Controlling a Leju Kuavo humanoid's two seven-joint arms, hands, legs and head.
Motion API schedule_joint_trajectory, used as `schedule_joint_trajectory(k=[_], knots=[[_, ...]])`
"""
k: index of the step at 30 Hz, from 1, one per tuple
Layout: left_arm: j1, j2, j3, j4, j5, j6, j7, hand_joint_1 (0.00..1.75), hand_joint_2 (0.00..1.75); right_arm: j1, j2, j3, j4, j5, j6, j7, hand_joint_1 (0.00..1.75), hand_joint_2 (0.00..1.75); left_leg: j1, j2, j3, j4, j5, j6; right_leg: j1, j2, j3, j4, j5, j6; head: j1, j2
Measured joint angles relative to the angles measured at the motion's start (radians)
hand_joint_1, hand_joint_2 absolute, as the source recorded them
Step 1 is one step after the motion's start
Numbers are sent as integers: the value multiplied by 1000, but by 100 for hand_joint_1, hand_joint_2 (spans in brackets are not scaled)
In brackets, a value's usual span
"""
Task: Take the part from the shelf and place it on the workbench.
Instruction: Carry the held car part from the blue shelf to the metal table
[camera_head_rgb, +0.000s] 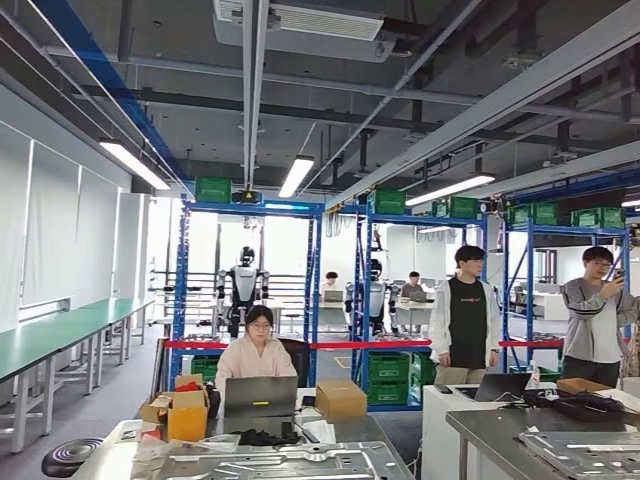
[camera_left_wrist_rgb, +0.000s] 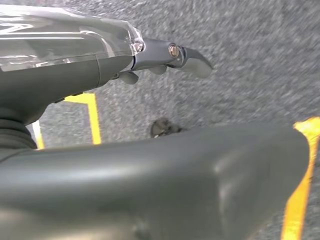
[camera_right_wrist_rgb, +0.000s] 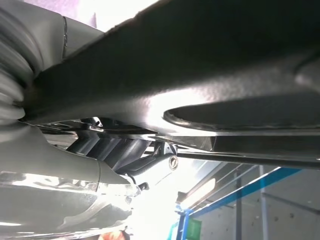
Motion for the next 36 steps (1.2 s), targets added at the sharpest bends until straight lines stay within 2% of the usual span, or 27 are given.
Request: schedule_joint_trajectory(k=[2, 3, 4, 6, 7, 8, 9, 11, 13, 15, 18, 19, 21, 22, 23, 24, 25, 26, 27, 28, 29, 31, 33, 34, 36], knots=[[0, -1, 0, 0, 0, 0, 0, 0, 175, 0, 0, 0, -2, 0, 0, 0, 175, 175, -2, 2, 7, 10, -4, -10, -6, 1, 21, -20, 6, -7, 0, 0], [-1, -2, 0, 0, 0, 0, 0, 0, 175, -1, 1, 0, -3, 0, 0, 0, 175, 175, -2, 2, 2, 30, -16, -13, -9, 0, 32, -26, 6, -10, 0, 0], [-4, -2, 0, 0, 0, 0, -1, 0, 175, -2, 1, 0, -4, 0, 0, 0, 175, 175, -2, 2, -16, 69, -37, -17, -12, -1, 42, -32, 5, -13, 0, 0], [-7, -2, 0, 0, 0, 0, -1, 0, 175, -3, 1, 0, -4, 0, 0, 0, 175, 175, 0, 2, -86, 190, -90, -25, -13, -2, 51, -35, -2, -16, 0, 0], [-6, -2, 0, 0, 0, 0, -1, 0, 175, -1, 1, 0, -4, 0, 0, 0, 175, 175, 1, 2, -122, 241, -106, -28, -13, -1, 55, -35, -7, -17, 0, 0], [-4, -1, 0, 0, 0, 0, -1, 0, 175, -1, 1, 0, -3, 0, 0, 0, 175, 175, 2, 2, -146, 264, -102, -31, -13, 0, 60, -34, -12, -16, 0, 0], [-2, -1, 0, 0, 0, 1, -1, 0, 175, 0, 1, 0, -3, 0, 0, 0, 175, 175, 3, 3, -153, 250, -77, -32, -13, 1, 68, -34, -17, -15, 0, 0], [-1, -1, 0, 0, -1, 1, -1, 0, 175, 0, 1, 0, -3, 0, 0, 0, 175, 175, 6, 3, -124, 136, 17, -32, -15, 1, 88, -34, -32, -8, 0, 0], [-2, -1, 0, 0, -1, 1, -1, 0, 175, -1, 1, 1, -3, 0, 0, 1, 175, 175, 5, 5, -96, 37, 65, -26, -14, 2, 101, -30, -45, 2, 0, 0], [-2, -1, 0, 0, -1, 2, -2, 0, 175, -1, 1, 1, -3, 0, 0, 1, 175, 175, -1, 7, -95, 16, 62, -12, -13, 2, 103, -27, -54, 15, 0, 0], [-1, 0, 0, 0, -1, 3, -3, 0, 175, -2, 1, 1, -5, 0, 0, 2, 175, 175, 1, 8, -89, 10, 69, 9, -15, 1, 99, -8, -78, 31, 0, 0], [-2, 0, 0, 0, -1, 3, -4, 0, 175, -3, 1, 1, -6, -1, 0, 2, 175, 175, 3, 8, -86, 8, 68, 14, -16, 1, 82, 30, -99, 37, 0, 0], [-4, 0, 0, 0, -1, 3, -4, 0, 175, -3, 1, 1, -5, 0, 0, 2, 175, 175, 3, 7, -83, 7, 63, 21, -18, 1, 13, 158, -154, 44, 0, 0], [-4, 0, 0, 0, -1, 3, -4, 0, 175, -2, 1, 1, -5, 0, 0, 2, 175, 175, 3, 7, -81, 7, 60, 23, -19, 1, -27, 224, -172, 46, 0, 0], [-3, 0, 0, 0, -2, 3, -4, 0, 175, -1, 1, 1, -4, 0, 0, 2, 175, 175, 2, 7, -79, 7, 57, 23, -19, 1, -56, 261, -173, 47, 0, 0], [-3, 0, 0, 0, -2, 3, -4, 0, 175, -1, 1, 1, -4, 0, 0, 2, 175, 175, 1, 6, -75, 7, 54, 23, -19, 1, -67, 261, -154, 46, 0, 0], [-3, 0, 0, 0, -2, 3, -4, 0, 175, -1, 1, 1, -3, 0, 0, 2, 175, 175, -1, 5, -69, 7, 50, 23, -19, 1, -58, 222, -117, 43, 0, 0], [-2, 0, 0, 0, -2, 3, -4, 0, 175, -1, 1, 1, -4, 0, 0, 2, 175, 175, -2, 4, -62, 7, 46, 22, -17, 1, -33, 154, -71, 36, 0, 0], [-3, 0, 0, 0, -2, 3, -4, 0, 175, -1, 1, 1, -4, -1, 0, 2, 175, 175, -4, 3, -56, 6, 42, 20, -14, 1, -7, 88, -37, 28, 0, 0], [-4, 0, 0, 0, -2, 3, -4, 0, 175, -2, 1, 0, -4, -1, 0, 2, 175, 175, -6, 2, -51, 5, 38, 17, -11, 1, 15, 34, -15, 20, 0, 0], [-5, 0, 0, 0, -2, 3, -5, 0, 175, -2, 1, 0, -4, -1, 0, 2, 175, 175, -6, 2, -48, 4, 36, 13, -7, 0, 29, 3, -7, 13, 0, 0], [-5, 0, 0, 0, -2, 3, -5, 0, 175, -3, 1, 0, -4, -2, 0, 2, 175, 175, -3, 2, -47, 0, 33, 3, -3, 1, 34, -10, -12, 5, 0, 0], [-6, 0, 0, 0, -2, 3, -5, 0, 175, -3, 1, 0, -4, -3, 1, 2, 175, 175, -2, 3, -45, 4, 25, -7, -7, 1, 43, -25, -9, -3, 0, 0], [-7, 0, 0, 0, -2, 2, -6, 0, 175, -3, 1, 0, -4, -4, 1, 2, 175, 175, -2, 3, -54, 26, 10, -11, -11, 0, 49, -33, -6, -7, 0, 0], [-6, 0, 0, 0, -2, 2, -7, 0, 175, -3, 1, 0, -4, -5, 3, 2, 175, 175, -2, 3, -105, 130, -43, -18, -14, -3, 59, -43, -7, -13, 0, 0]])
